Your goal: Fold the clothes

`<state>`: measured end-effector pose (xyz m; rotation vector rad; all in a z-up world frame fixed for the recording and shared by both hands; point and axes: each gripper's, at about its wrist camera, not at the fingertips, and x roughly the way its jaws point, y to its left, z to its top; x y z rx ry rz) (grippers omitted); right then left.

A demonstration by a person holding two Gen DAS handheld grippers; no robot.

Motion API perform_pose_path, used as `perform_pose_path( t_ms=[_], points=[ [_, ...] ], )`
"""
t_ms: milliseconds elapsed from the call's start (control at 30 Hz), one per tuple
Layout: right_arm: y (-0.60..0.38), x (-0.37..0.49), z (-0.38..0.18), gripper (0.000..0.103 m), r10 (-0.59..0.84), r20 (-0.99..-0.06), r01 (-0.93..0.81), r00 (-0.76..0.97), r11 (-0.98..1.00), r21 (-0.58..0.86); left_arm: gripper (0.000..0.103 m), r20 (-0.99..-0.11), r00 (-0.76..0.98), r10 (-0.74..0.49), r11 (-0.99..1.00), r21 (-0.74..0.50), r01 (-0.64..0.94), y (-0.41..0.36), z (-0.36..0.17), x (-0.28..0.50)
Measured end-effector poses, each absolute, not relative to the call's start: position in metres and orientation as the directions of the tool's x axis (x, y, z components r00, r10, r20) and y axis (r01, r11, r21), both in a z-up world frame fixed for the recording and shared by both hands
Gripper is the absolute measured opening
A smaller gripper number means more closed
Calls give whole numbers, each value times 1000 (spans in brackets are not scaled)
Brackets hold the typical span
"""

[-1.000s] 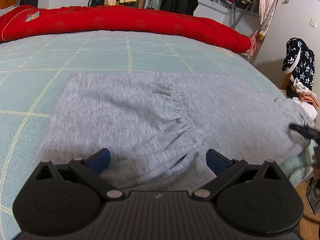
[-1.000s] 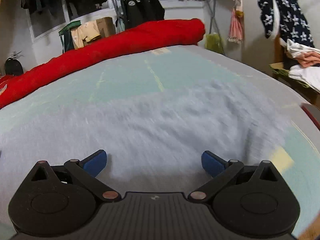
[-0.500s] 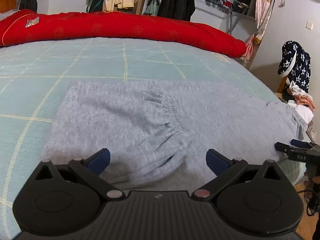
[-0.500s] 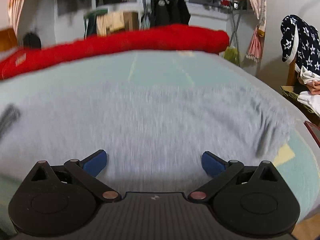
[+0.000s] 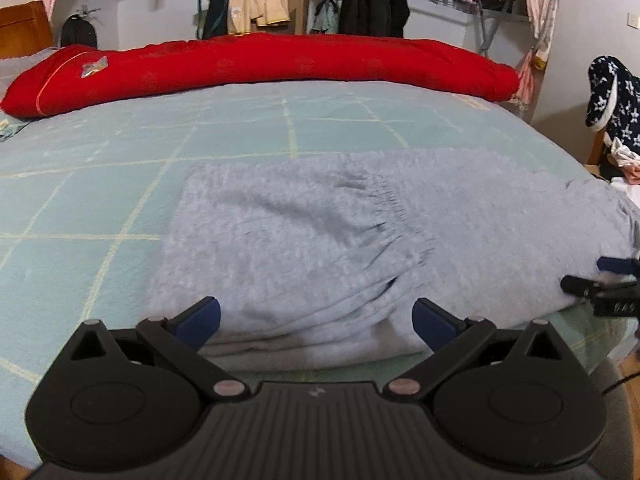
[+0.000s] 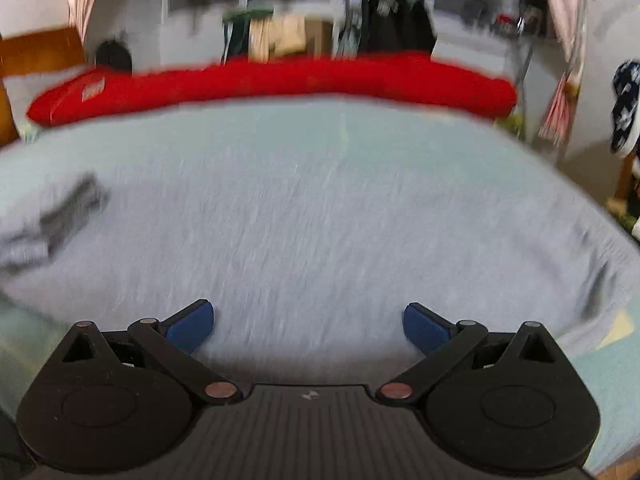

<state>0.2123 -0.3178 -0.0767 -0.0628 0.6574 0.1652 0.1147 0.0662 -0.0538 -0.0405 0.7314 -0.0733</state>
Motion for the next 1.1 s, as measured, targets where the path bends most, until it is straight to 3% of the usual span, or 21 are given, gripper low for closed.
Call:
perform_pose_path(
  t_ms=[233, 467, 700, 1000, 1100],
  points=[
    [-318, 203, -79, 103, 132, -595, -156, 793, 988, 11, 102, -628, 773, -91, 996, -76, 56, 72, -47, 120],
    [-329, 214, -43, 103, 191, -578, -177, 793, 981, 82, 102, -631, 773, -71, 997, -58, 45, 71, -53, 124],
    [-307, 285, -10, 103, 210, -565, -225, 798, 973, 44, 102, -618, 786, -15, 999, 15, 31, 75, -50, 129],
    [-275, 389, -56, 103, 187, -698, -231, 691, 972, 31, 102, -609, 792, -45, 998, 12, 66, 86, -54, 141],
    [-277, 408, -58, 103, 193, -705, -239, 683, 970, 35, 102, -620, 781, -72, 997, -22, 74, 89, -57, 145]
  ],
)
